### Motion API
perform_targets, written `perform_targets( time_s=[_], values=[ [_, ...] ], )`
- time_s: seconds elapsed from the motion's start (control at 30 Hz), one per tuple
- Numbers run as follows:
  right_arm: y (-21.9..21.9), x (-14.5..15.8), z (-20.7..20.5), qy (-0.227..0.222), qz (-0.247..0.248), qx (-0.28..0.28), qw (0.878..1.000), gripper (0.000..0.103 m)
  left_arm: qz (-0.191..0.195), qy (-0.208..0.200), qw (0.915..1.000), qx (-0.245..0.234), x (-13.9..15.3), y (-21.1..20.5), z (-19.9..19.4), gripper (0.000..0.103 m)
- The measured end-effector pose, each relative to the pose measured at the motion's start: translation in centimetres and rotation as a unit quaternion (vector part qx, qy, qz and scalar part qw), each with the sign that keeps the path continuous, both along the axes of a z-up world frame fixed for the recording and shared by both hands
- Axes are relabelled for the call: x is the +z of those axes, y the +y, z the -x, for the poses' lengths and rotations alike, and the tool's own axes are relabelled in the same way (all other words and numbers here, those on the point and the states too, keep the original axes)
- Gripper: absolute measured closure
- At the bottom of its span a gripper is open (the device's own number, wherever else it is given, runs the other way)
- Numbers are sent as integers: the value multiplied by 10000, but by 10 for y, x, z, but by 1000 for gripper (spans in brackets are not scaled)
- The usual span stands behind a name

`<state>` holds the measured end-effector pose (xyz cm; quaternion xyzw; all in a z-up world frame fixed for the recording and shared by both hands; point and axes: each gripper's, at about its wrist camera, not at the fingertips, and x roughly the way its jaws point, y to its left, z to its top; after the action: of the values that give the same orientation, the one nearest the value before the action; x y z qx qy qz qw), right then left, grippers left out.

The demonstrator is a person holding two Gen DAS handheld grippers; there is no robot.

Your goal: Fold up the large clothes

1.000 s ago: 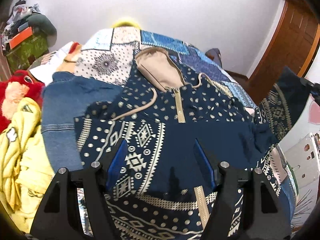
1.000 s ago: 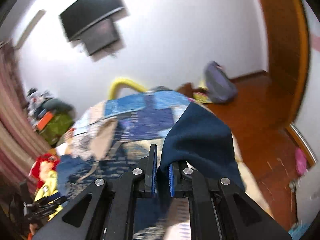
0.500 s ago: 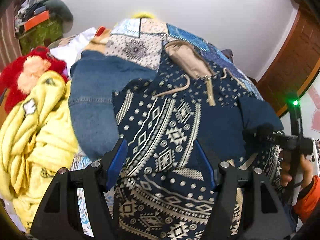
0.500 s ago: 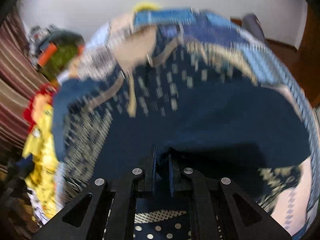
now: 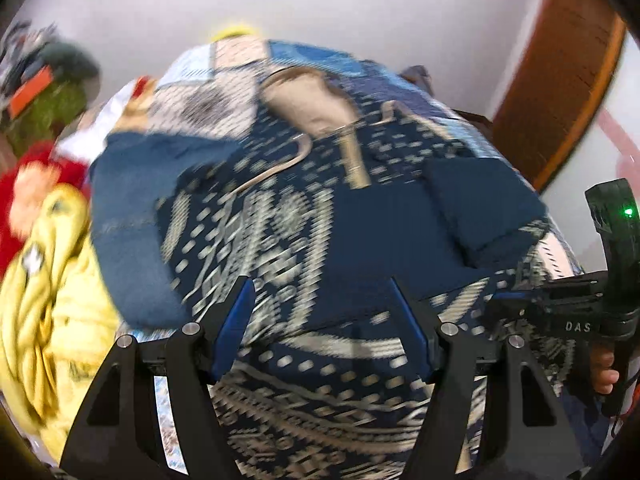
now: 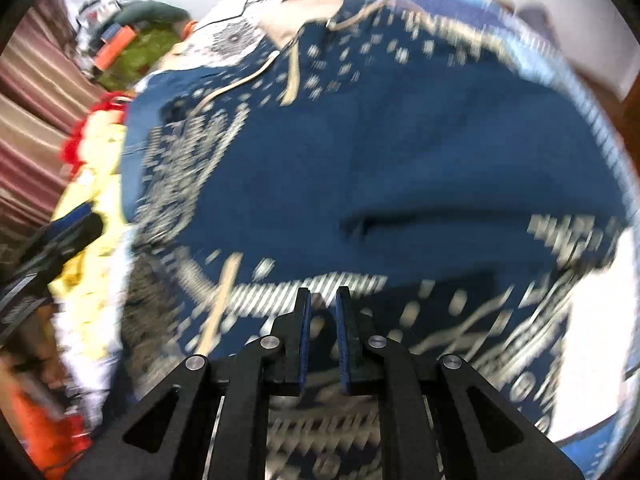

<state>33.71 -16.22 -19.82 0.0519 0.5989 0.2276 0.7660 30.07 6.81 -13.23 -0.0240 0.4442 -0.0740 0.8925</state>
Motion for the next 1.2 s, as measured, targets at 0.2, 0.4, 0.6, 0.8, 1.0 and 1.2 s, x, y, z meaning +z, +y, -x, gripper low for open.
perform_targets(
  time_s=[0.2,0.4,0.6,0.8,1.0,1.2],
  values=[
    [-66,39,18,-949,207,-523,9939,95,-114,-186,9974,-692,22,-73,-27,36],
    [-159,67,22,-1539,660,-1394,9760,95,-38,57,9888,-1489,20,-162,-68,36],
    [-224,63,28,-1665,1129,-1840,9621,95,-378,426,9721,-2275,-9,-258,-99,36],
    [-255,35,30,-1258,906,-2121,9649,95,-986,680,9602,-2524,-47,-316,-117,36],
    [-259,20,33,-1117,809,-2160,9666,95,-1153,431,9626,-2413,-49,-316,-126,76],
    [-243,22,24,-1187,827,-1975,9696,95,-21,187,9758,-2176,-3,-275,-132,95]
  ],
)
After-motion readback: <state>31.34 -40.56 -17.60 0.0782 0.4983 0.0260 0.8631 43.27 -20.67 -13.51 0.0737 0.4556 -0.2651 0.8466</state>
